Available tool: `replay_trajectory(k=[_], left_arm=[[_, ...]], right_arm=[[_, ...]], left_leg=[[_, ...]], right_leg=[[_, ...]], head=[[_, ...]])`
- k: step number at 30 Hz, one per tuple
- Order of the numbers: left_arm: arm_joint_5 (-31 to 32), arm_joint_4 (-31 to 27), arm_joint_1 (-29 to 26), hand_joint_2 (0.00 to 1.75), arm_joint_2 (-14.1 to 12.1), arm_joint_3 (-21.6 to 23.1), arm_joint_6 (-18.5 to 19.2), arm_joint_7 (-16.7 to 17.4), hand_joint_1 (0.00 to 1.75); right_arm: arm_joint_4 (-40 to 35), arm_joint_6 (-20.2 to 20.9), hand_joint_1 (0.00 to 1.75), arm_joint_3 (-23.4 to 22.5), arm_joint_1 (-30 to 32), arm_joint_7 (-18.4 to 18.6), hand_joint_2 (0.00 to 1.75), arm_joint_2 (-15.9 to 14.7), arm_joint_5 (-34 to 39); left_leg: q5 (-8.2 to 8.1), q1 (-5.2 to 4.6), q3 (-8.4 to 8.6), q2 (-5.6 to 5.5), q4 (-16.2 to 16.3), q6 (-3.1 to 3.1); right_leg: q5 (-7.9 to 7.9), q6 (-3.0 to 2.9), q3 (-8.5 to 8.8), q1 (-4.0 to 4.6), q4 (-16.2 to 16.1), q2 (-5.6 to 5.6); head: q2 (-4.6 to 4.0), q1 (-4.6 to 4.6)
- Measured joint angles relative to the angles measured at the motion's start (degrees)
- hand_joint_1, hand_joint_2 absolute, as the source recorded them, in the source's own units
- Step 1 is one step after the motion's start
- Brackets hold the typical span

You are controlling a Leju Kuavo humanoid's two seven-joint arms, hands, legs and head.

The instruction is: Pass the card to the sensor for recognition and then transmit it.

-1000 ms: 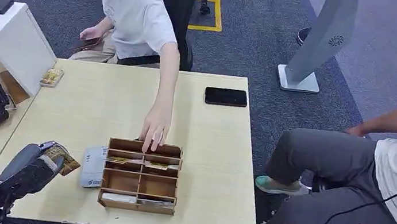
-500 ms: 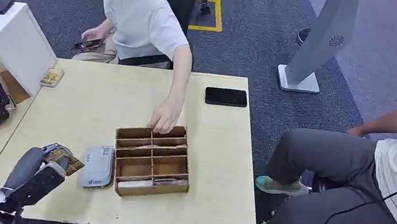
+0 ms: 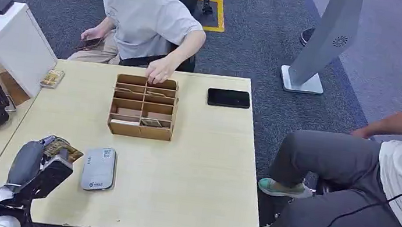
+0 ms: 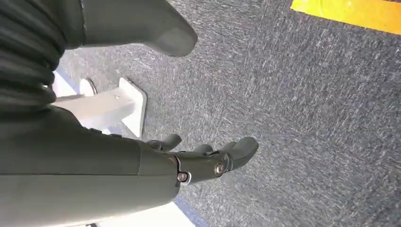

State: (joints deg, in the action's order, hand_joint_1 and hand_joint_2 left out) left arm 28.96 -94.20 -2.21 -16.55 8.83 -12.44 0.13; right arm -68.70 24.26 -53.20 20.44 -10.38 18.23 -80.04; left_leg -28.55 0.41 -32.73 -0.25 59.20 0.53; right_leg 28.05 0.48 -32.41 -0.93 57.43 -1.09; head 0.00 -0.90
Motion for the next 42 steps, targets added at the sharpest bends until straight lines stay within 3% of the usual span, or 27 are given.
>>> replay_trajectory(k=[42], left_arm=[[6.4, 7.7, 0.4, 1.75, 1.0, 1.1, -0.3, 1.5, 1.75]], right_arm=[[-1.0, 0.3, 0.00, 2.1, 1.2, 0.4, 1.75, 0.0, 0.3]], left_leg=[[0.00, 0.00, 0.00, 0.00, 0.0, 0.00]], right_leg=[[0.00, 0.00, 0.00, 0.00, 0.0, 0.00]], head=[[0.00, 0.00]])
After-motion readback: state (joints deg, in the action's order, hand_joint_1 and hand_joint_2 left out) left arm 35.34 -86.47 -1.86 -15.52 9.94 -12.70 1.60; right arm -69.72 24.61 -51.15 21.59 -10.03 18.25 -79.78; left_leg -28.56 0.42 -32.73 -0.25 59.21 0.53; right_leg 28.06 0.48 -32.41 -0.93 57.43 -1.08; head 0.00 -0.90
